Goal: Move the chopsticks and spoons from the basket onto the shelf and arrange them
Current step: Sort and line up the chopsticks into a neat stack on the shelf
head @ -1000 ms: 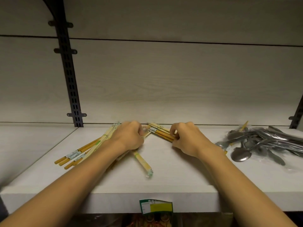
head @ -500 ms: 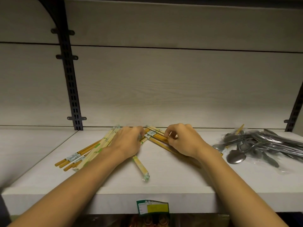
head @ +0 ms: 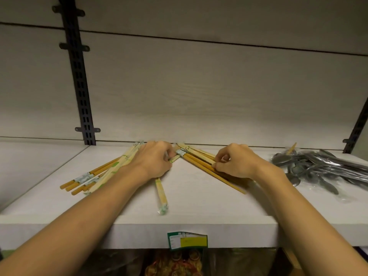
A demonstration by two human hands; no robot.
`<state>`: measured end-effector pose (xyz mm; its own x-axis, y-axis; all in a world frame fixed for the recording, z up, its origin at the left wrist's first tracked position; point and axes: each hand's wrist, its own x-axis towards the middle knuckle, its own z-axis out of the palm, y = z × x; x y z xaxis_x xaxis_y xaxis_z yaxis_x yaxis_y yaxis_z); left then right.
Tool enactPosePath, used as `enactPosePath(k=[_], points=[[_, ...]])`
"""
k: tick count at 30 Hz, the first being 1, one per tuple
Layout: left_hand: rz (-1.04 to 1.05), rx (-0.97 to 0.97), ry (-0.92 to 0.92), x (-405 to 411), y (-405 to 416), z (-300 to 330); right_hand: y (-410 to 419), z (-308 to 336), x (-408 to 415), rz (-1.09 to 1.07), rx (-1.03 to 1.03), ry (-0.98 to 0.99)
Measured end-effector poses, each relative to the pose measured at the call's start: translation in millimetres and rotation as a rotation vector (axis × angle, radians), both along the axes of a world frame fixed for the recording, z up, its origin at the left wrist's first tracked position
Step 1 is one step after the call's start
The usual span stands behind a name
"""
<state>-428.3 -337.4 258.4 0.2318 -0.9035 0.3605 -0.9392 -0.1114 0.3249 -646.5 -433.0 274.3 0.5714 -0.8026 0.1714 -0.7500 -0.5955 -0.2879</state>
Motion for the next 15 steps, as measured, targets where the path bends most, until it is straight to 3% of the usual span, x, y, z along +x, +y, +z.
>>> enactPosePath(k=[5,15], points=[[-0.014,-0.046,0.002,-0.5,2.1,-1.4,-0.6,-2.1,3.0,0.035,0.001,0.041],[-0.016,-0.156,0.048,-1.3,4.2,-3.8,-1.5,-3.8,-3.3,0.027,-0.117,-0.159]])
